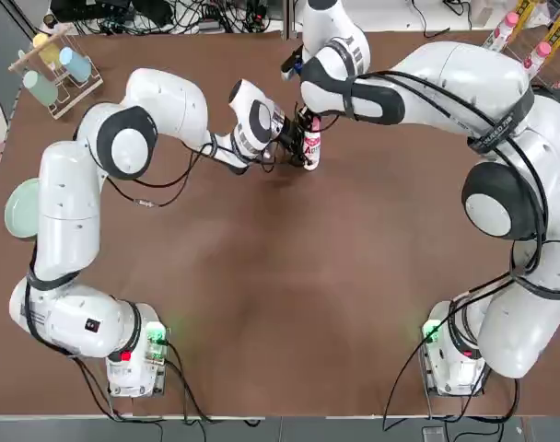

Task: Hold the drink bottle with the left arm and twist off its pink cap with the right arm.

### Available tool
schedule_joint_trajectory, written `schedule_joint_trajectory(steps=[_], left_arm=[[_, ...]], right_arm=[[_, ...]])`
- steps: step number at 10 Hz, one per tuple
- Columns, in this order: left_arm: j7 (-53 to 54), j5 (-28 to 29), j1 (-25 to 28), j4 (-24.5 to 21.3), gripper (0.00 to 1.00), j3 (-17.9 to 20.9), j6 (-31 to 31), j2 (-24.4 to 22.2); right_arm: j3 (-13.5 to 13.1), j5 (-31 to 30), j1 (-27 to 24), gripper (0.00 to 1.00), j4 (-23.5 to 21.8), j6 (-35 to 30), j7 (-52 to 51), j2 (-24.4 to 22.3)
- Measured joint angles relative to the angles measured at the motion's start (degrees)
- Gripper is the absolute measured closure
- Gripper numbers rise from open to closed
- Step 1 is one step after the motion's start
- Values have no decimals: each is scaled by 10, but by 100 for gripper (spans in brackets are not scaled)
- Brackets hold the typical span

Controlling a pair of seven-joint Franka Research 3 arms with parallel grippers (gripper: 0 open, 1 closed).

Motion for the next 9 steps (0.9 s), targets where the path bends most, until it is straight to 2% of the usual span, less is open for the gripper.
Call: schedule_joint_trajectory(steps=[9], left_arm=[[-3, 0, 0, 1, 37, 1, 0, 0]], right_arm=[[0, -3, 0, 57, 0, 6, -88, 1]])
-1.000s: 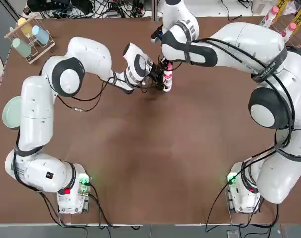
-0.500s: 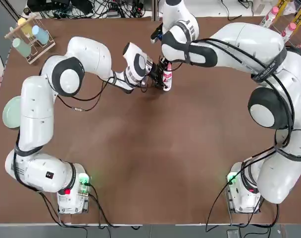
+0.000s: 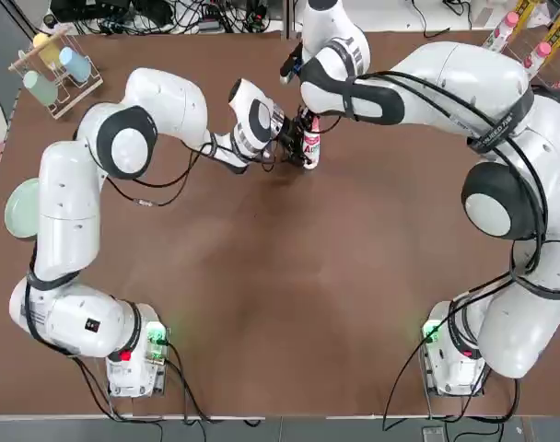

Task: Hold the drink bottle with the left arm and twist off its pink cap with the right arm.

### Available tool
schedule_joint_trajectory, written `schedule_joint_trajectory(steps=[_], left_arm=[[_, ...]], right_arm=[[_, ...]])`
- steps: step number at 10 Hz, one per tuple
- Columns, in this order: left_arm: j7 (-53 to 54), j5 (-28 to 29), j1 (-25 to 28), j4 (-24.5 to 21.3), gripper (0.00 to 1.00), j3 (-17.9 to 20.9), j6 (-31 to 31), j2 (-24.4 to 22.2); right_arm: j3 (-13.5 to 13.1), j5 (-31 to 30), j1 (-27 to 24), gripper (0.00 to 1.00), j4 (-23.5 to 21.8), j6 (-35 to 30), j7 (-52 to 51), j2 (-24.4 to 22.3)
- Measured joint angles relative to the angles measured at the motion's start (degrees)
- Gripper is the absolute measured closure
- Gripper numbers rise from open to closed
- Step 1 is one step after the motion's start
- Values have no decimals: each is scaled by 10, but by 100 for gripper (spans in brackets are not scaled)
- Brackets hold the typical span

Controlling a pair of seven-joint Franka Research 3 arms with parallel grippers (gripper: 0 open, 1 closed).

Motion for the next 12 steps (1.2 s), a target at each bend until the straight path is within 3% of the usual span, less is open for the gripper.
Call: schedule_joint_trajectory(steps=[12], left_arm=[[-2, 0, 0, 14, 37, 2, 3, 6]], right_arm=[[-2, -4, -1, 57, -1, 22, -94, 1]])
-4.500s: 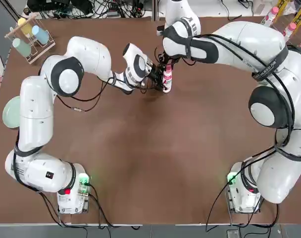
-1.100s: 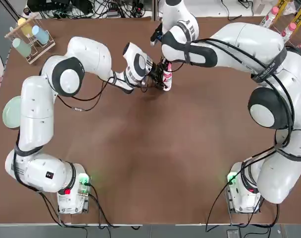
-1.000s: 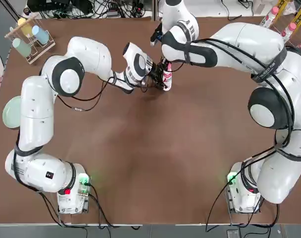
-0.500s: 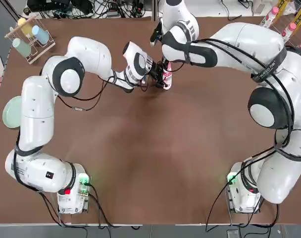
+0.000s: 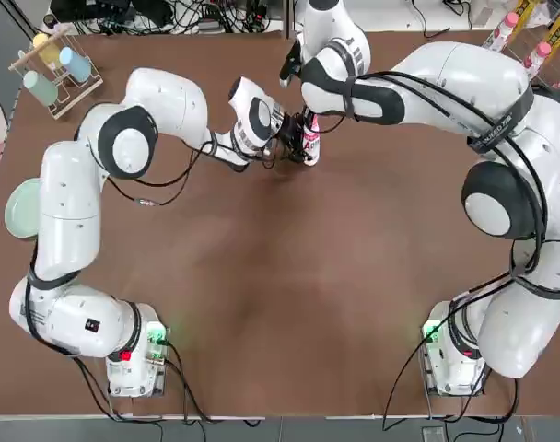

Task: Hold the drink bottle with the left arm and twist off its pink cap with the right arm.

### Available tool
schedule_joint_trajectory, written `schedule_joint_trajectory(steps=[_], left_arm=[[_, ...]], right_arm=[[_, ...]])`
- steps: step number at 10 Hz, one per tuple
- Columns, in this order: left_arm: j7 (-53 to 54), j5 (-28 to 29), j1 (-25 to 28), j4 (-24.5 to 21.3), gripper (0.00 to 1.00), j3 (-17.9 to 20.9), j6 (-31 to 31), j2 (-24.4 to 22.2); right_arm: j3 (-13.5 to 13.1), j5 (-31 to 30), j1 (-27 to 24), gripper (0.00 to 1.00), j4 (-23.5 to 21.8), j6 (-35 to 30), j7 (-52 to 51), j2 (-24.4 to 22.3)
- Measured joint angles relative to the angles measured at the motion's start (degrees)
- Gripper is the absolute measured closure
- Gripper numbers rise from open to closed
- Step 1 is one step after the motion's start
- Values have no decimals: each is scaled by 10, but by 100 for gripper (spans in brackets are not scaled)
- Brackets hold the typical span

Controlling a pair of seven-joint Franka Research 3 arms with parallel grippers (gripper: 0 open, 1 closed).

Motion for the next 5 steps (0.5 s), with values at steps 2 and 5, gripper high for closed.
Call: schedule_joint_trajectory(steps=[2, 5], left_arm=[[-1, 0, 0, 0, 37, 0, 0, 0], [-1, 0, -2, 0, 37, 0, 0, 2]], right_arm=[[0, 0, 0, 57, 0, 1, -2, 0], [-1, 0, -1, 43, 2, 10, -2, 0]])
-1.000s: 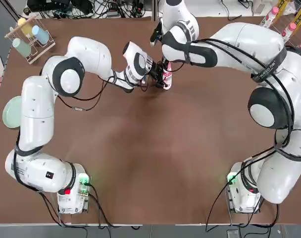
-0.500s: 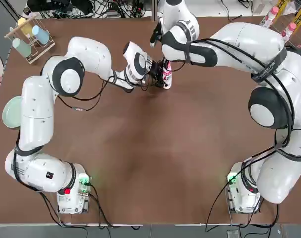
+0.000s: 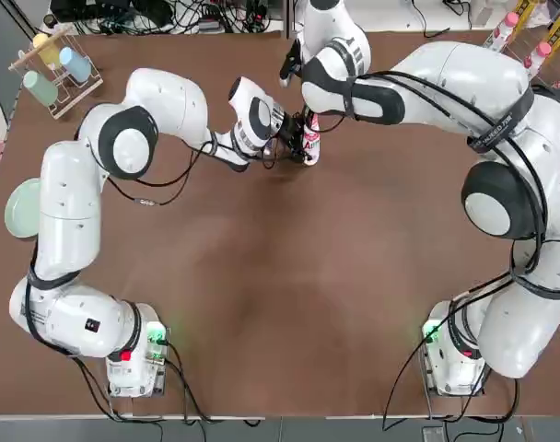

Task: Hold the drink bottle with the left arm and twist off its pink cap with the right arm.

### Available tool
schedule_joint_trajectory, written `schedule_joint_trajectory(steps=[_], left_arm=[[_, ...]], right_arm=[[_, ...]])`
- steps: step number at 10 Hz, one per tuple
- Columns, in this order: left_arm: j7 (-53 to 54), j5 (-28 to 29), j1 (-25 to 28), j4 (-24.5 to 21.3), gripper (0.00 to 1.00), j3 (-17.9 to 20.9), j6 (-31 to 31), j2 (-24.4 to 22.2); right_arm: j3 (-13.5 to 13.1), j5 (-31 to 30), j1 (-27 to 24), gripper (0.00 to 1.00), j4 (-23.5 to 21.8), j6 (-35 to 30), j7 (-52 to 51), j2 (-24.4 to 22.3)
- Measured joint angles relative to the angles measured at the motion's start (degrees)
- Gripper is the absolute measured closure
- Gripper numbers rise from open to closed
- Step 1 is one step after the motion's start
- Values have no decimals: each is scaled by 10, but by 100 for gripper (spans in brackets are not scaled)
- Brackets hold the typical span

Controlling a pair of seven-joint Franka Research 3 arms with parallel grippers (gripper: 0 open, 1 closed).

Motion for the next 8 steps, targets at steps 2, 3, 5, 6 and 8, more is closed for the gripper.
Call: schedule_joint_trajectory(steps=[2, 3, 5, 6, 8], left_arm=[[0, 0, -2, 0, 37, 0, 0, 0], [0, 0, -2, 0, 37, 0, 0, 0], [0, 0, -2, 0, 37, 0, 0, 0], [0, 0, -2, 0, 37, 0, 0, 0], [0, 0, -2, 0, 37, 0, 0, 0]], right_arm=[[-2, 0, -3, 30, 3, 4, 0, 0], [-3, 0, -4, 19, 4, 5, 0, 0], [-3, 0, -5, 0, 4, 4, 2, 0], [-3, 0, -5, 0, 4, 3, 23, 0], [-3, 0, -5, 0, 4, 0, 105, 0]])
